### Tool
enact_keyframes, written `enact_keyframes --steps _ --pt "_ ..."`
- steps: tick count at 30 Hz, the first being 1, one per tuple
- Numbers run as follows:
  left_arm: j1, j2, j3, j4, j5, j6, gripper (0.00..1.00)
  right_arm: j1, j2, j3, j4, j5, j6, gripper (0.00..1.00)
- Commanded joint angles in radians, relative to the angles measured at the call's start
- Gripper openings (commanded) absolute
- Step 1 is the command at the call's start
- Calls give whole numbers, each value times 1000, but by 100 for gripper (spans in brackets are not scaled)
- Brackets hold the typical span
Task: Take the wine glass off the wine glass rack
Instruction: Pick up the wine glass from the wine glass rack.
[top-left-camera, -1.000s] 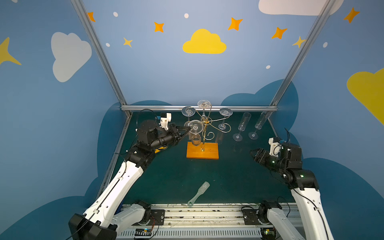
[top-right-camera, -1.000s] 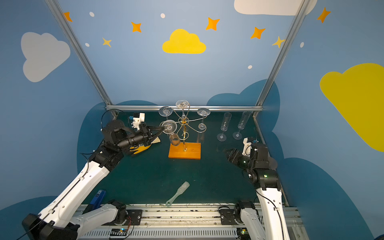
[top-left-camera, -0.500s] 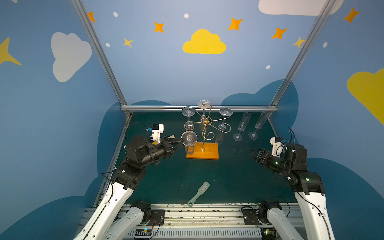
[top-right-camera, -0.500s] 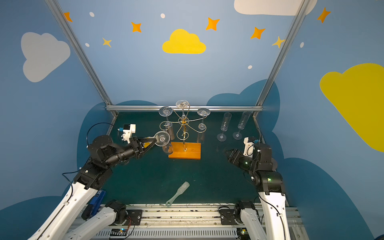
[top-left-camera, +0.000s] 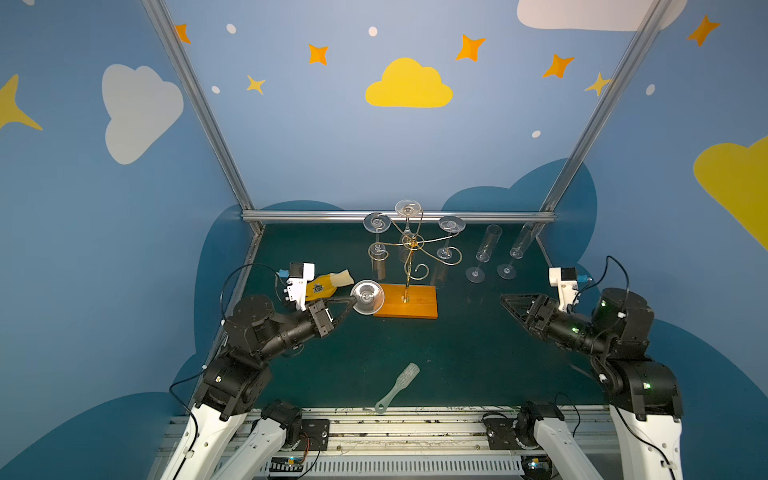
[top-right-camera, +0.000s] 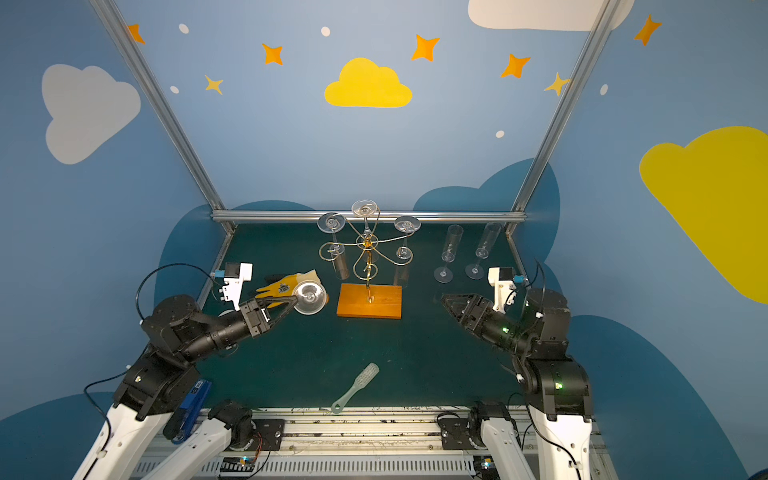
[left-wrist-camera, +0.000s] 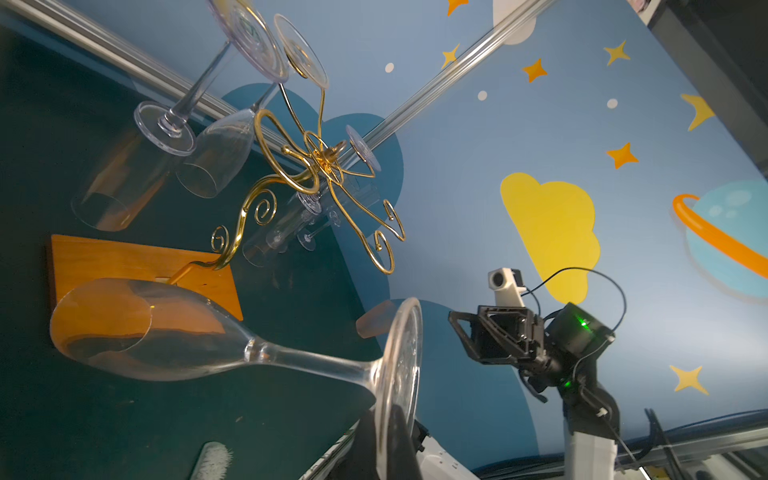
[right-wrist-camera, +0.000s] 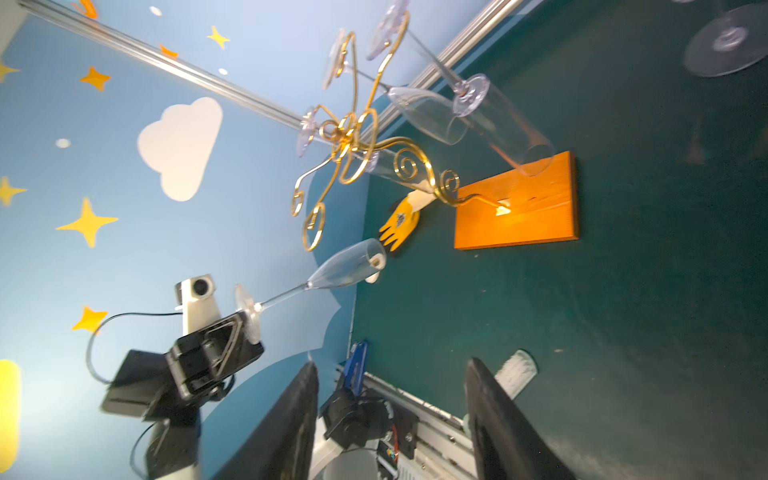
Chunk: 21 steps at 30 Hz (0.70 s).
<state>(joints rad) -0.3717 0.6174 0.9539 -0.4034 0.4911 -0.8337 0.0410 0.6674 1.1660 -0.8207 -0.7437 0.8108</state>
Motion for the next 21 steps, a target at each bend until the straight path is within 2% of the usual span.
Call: enact_keyframes --steps 1,4,9,12,16,21 --pt "-2 -23 51 -27 6 149 3 17 -6 45 127 -112 184 55" --pt "-1 -40 59 -38 2 200 3 43 -2 64 184 -125 279 54" --pt "-1 -73 64 -50 -8 276 3 105 22 113 175 -91 335 54" --pt "-1 -90 68 -62 -16 329 3 180 30 115 212 -36 370 55" --pt "-1 -111 70 -66 -43 392 3 350 79 133 221 86 349 55" --pt "-1 -119 76 -30 -59 460 3 699 234 201 265 307 267 56"
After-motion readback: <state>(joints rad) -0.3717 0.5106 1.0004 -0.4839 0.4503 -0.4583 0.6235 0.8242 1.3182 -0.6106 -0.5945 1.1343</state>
